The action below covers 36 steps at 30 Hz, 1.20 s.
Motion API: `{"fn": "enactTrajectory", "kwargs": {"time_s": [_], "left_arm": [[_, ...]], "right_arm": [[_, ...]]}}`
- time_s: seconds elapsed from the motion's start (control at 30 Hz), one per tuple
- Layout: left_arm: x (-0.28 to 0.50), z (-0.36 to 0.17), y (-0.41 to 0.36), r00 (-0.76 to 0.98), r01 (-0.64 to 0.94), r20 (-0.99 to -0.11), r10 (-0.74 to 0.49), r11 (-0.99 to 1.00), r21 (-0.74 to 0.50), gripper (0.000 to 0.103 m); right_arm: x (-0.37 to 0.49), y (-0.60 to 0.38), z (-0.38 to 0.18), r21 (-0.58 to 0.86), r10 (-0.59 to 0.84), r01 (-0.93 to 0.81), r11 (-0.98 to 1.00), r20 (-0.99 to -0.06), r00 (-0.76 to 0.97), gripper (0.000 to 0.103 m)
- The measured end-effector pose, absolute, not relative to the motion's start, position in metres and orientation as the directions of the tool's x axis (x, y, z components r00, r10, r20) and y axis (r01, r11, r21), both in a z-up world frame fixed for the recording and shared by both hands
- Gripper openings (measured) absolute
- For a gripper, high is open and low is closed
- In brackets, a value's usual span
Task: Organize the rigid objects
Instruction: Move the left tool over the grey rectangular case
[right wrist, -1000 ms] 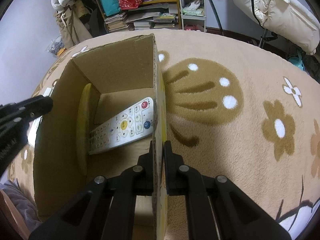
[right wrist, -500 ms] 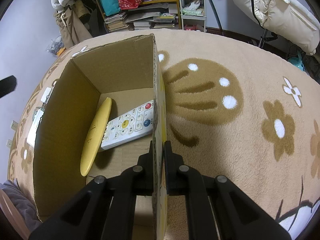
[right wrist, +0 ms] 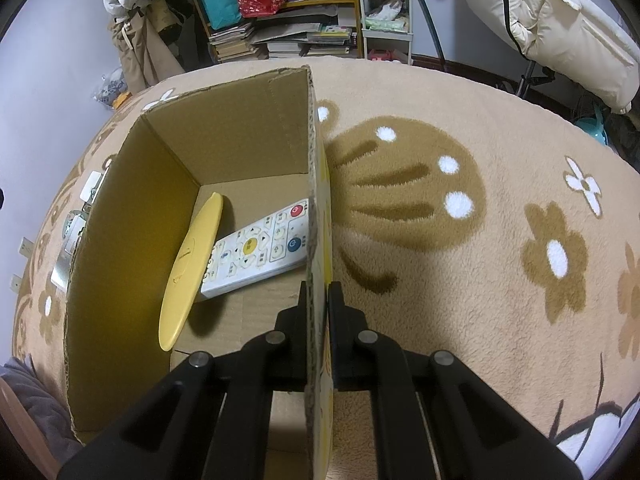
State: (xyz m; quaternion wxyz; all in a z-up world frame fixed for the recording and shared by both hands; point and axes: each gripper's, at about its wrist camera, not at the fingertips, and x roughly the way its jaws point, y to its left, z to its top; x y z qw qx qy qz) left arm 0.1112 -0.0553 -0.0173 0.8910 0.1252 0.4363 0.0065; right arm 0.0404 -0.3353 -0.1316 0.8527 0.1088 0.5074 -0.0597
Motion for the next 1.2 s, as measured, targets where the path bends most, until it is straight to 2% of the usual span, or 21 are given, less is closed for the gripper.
{"fn": "enactTrajectory", "kwargs": {"time_s": [0.3, 0.6, 0.97, 1.13, 1.2], "left_arm": [[0.127, -0.053, -0.024, 0.562, 0.068, -0.809, 0.170, 0.966, 0.249, 0.101], [0.140, -0.100, -0.013, 0.504, 0.057, -0.827, 0.250, 0.945, 0.321, 0.101], [0.163, -0.139, 0.011, 0.426, 0.025, -0.885, 0.187, 0.976, 0.218, 0.101], [0.167, -0.154, 0.011, 0.401, 0.025, -0.880, 0.255, 0.957, 0.288, 0.102], [0.166, -0.158, 0.010, 0.399, 0.039, -0.884, 0.246, 0.958, 0.284, 0.102]], "right_arm": [[0.039, -0.335, -0.132, 0.121, 0.006, 0.212, 0.970, -0.880, 0.476, 0.008], [0.040, -0.335, -0.131, 0.123, 0.007, 0.213, 0.969, -0.879, 0.476, 0.008], [0.042, -0.333, -0.134, 0.130, 0.013, 0.213, 0.968, -0.880, 0.475, 0.008], [0.042, -0.333, -0.134, 0.131, 0.014, 0.215, 0.968, -0.880, 0.475, 0.008], [0.042, -0.333, -0.134, 0.131, 0.014, 0.214, 0.968, -0.880, 0.474, 0.008]]}}
